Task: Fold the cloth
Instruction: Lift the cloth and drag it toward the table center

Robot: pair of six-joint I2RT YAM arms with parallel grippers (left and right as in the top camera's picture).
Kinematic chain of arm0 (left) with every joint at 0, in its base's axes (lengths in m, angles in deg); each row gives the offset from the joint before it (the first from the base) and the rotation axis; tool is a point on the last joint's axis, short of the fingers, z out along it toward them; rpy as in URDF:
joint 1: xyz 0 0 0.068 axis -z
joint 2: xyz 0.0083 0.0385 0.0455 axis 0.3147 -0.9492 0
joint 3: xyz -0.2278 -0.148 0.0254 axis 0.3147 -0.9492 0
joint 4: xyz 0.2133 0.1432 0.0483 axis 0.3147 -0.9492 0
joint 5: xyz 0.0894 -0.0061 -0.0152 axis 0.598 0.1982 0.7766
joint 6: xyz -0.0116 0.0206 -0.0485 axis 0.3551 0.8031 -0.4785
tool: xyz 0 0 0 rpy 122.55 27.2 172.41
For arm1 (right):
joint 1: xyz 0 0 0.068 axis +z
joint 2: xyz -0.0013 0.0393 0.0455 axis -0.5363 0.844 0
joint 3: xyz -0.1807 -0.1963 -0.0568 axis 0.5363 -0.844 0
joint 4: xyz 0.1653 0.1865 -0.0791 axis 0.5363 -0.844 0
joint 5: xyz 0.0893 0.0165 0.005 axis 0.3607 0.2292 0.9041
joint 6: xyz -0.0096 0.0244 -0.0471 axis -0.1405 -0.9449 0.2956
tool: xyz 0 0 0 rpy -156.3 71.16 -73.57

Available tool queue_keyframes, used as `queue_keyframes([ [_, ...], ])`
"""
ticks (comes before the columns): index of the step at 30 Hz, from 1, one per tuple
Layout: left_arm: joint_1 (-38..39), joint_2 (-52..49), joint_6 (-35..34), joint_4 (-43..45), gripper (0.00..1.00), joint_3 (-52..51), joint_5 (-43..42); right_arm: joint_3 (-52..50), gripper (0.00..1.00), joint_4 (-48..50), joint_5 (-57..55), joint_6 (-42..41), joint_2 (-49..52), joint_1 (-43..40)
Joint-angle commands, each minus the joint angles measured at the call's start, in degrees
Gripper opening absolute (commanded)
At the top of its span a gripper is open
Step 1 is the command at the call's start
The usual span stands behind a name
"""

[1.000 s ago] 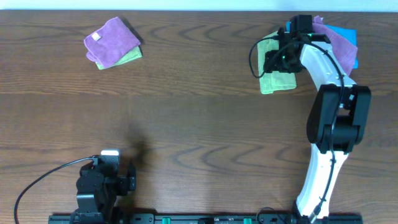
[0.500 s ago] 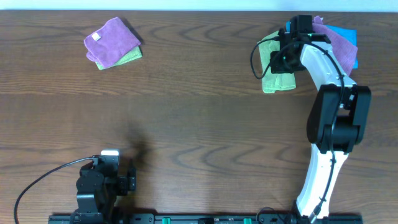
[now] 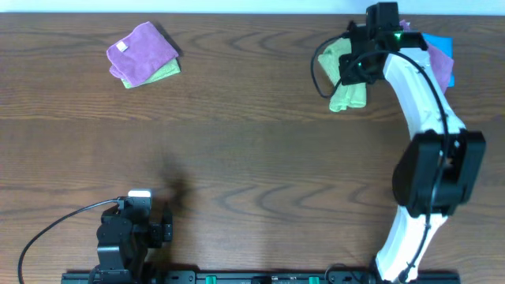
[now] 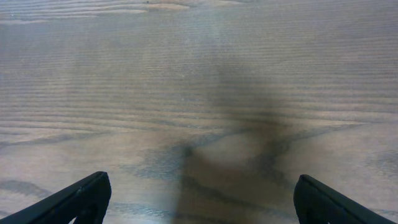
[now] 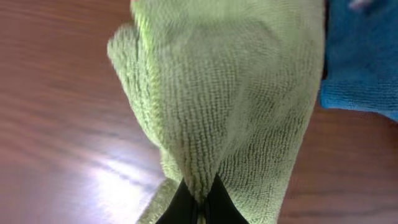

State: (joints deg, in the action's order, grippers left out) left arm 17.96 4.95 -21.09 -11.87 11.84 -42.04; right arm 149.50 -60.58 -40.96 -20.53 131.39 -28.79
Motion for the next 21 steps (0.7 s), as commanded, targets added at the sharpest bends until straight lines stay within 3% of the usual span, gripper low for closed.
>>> queue_keyframes([
  [1, -0.3, 0.4, 1.0, -3.2, 0.95, -0.5, 0.4, 0.8, 0.01, -2.2, 4.3, 1.2, -1.8, 2.8],
  [10, -0.3, 0.4, 1.0, -3.2, 0.95, -0.5, 0.4, 0.8, 0.01, -10.1, 17.8, 1.5, -3.9, 17.2],
  [21, -0.3, 0.4, 1.0, -3.2, 0.95, -0.5, 0.4, 0.8, 0.01, -13.3, 17.6, 1.5, -8.2, 36.8],
])
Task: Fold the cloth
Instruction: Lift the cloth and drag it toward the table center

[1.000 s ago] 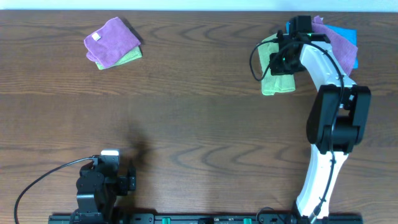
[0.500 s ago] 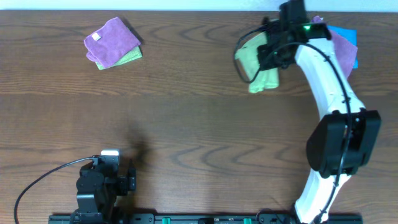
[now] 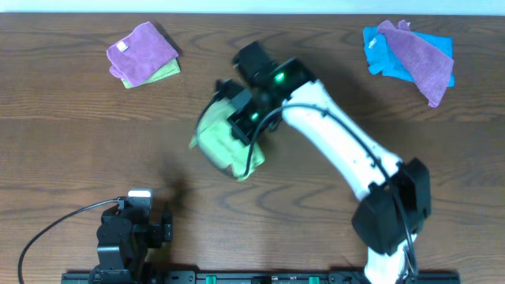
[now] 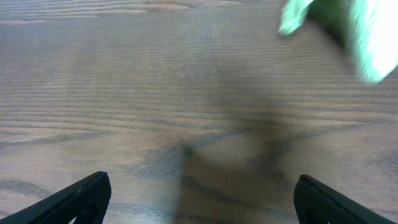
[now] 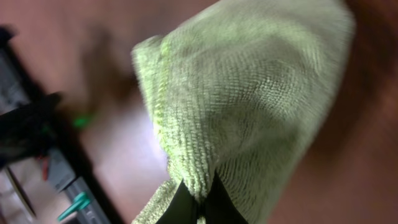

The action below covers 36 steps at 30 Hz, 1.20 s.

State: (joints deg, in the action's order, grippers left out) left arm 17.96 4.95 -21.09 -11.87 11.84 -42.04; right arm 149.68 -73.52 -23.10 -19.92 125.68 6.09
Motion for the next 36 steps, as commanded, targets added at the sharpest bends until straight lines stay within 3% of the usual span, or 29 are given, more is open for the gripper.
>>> queue_keyframes([
  [1, -0.3, 0.4, 1.0, -3.2, 0.95, -0.5, 0.4, 0.6, 0.01, -0.5, -1.4, 0.9, -2.4, 2.6],
  [6, -0.3, 0.4, 1.0, -3.2, 0.95, -0.5, 0.4, -0.4, 0.01, 2.4, -12.9, 1.1, -1.2, 3.1],
  [12, -0.3, 0.3, 1.0, -3.2, 0.95, -0.5, 0.4, -1.6, 0.02, 14.0, -39.2, -1.0, 4.6, -4.4],
  [13, -0.3, 0.4, 1.0, -3.2, 0.95, -0.5, 0.4, -1.6, 0.10, 16.5, -44.4, -3.8, 5.7, -6.3],
  [16, -0.3, 0.4, 1.0, -3.2, 0.95, -0.5, 0.4, -1.6, 0.74, 21.2, -48.4, -7.3, 7.3, -12.3],
  [25, -0.3, 0.4, 1.0, -3.2, 0.95, -0.5, 0.4, -1.5, 0.78, 17.0, -46.4, -7.0, 7.0, -18.1],
  [31, -0.3, 0.4, 1.0, -3.2, 0.95, -0.5, 1.0, -1.5, 0.78, 16.5, -32.9, -4.1, 7.0, -18.2],
  [36, -0.3, 0.4, 1.0, -3.2, 0.95, -0.5, 2.9, -1.6, 0.76, 17.3, -29.6, -6.1, 7.4, -19.4],
])
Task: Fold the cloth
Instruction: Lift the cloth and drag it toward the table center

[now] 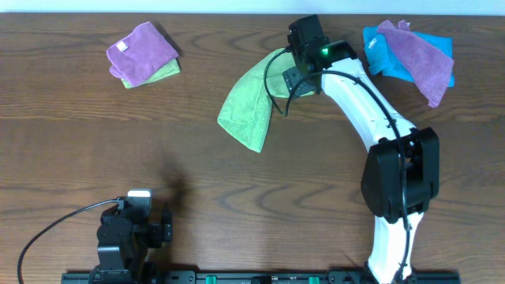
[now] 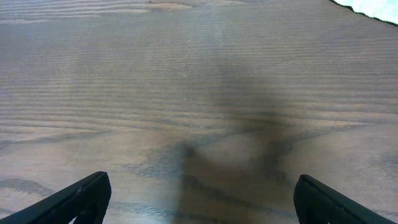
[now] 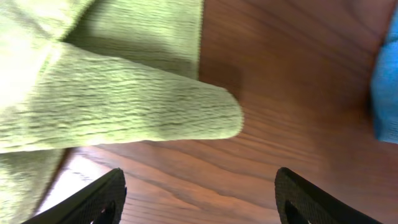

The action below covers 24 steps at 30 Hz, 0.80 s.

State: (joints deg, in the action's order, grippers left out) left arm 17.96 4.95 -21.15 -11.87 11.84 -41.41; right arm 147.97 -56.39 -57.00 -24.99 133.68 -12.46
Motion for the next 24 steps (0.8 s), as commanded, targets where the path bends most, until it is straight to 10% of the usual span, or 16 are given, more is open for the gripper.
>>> queue_keyframes([
  [1, -0.3, 0.4, 1.1, -3.2, 0.95, -0.5, 2.3, 0.0, 0.75, 0.1, 5.3, -1.0, -0.3, -1.3],
  [24, -0.3, 0.3, -6.4, 9.7, 0.95, -0.5, -16.4, -13.4, 0.60, 15.9, 24.6, 4.1, 3.6, -10.7],
])
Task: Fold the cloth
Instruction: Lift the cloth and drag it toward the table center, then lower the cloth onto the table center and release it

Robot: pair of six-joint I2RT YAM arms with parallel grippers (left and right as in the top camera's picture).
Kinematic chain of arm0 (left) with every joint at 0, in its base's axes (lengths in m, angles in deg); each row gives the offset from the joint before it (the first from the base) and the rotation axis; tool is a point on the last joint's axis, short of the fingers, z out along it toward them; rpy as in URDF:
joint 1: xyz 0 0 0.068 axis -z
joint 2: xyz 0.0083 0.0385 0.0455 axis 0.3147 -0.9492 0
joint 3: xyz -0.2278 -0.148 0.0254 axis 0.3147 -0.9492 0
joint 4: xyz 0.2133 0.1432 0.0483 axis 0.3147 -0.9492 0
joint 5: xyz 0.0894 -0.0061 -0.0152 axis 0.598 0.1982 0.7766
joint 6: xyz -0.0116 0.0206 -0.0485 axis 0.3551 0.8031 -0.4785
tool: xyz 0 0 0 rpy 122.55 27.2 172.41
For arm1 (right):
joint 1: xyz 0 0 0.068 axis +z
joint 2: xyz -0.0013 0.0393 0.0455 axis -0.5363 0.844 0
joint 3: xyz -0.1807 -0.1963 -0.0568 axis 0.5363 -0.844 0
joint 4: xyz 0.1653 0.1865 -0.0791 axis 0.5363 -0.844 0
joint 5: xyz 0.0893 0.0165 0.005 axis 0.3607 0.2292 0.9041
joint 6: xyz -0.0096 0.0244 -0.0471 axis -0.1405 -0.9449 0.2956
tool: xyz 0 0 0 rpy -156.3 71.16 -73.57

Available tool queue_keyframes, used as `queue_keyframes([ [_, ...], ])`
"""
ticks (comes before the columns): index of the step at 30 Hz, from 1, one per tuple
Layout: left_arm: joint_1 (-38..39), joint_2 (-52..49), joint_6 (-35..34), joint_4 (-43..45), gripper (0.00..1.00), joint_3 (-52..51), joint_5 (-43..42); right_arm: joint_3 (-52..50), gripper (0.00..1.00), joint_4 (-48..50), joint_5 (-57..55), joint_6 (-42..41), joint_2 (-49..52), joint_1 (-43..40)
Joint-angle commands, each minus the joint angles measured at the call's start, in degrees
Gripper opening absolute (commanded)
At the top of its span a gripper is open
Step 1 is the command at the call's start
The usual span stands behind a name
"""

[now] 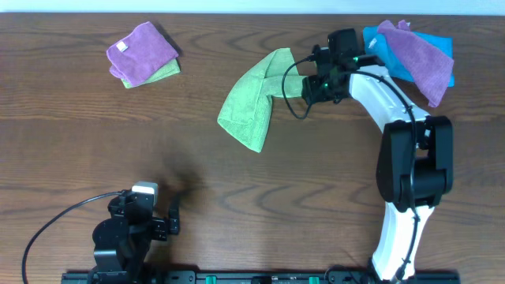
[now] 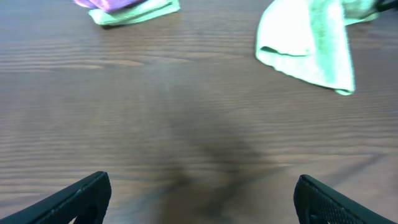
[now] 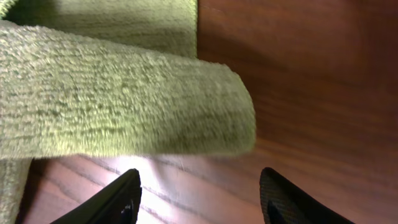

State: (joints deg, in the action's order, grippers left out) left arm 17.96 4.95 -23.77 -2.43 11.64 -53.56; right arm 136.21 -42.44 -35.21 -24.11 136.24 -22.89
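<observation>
The green cloth point(image 1: 248, 101) lies spread loosely on the table's upper middle, a narrow strip of it reaching right toward my right gripper point(image 1: 316, 85). In the right wrist view that rolled strip of the cloth point(image 3: 124, 106) lies just ahead of the right gripper point(image 3: 199, 202), which is open and empty. My left gripper point(image 1: 154, 225) sits low at the front left; its wrist view shows it point(image 2: 202, 199) open over bare wood, with the cloth point(image 2: 311, 43) far ahead at the upper right.
A folded purple cloth on a green one point(image 1: 142, 54) lies at the back left, also seen as a stack point(image 2: 127, 7) in the left wrist view. A purple cloth on a blue one point(image 1: 414, 51) lies at the back right, beside the right arm.
My right gripper has shifted right to the end of the cloth's strip, still open. The left wrist has tilted up, so its view now takes in the green cloth and the back-left stack.
My right gripper first held the green cloth shut at the back-right pile. Then it carried the cloth over the table's middle. Later the cloth lay spread at the upper middle with the gripper open beside it, and now the gripper stands at the strip's right end.
</observation>
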Motion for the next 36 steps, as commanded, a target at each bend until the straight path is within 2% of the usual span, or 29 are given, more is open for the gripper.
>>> queue_keyframes([
  [1, -0.3, 0.3, -4.7, 0.2, 0.95, -0.3, -5.1, -2.0, 0.60, 3.1, 2.8, 3.8, 1.0, -0.3],
  [8, -0.3, 0.3, -6.0, 0.2, 0.95, -0.3, -7.0, -3.1, 0.59, 9.5, 2.8, 7.8, 1.5, -1.0],
  [16, -0.3, 0.3, -6.0, 0.3, 0.95, -0.3, -8.2, -3.2, 0.59, 10.9, 5.0, 9.6, 5.5, -1.9],
  [22, -0.3, 0.4, -6.5, 0.6, 0.95, -0.3, -7.3, -3.2, 0.42, 11.1, 7.6, 11.5, 7.4, -1.9],
  [28, -0.3, 0.2, -14.0, 1.8, 0.95, -0.2, -7.6, -3.1, 0.02, 9.1, 8.1, 11.2, 7.1, -1.8],
  [36, -0.3, -6.8, -22.4, 4.2, 0.95, 2.7, -7.6, -3.1, 0.02, -2.6, 9.0, 8.1, 1.1, -1.6],
])
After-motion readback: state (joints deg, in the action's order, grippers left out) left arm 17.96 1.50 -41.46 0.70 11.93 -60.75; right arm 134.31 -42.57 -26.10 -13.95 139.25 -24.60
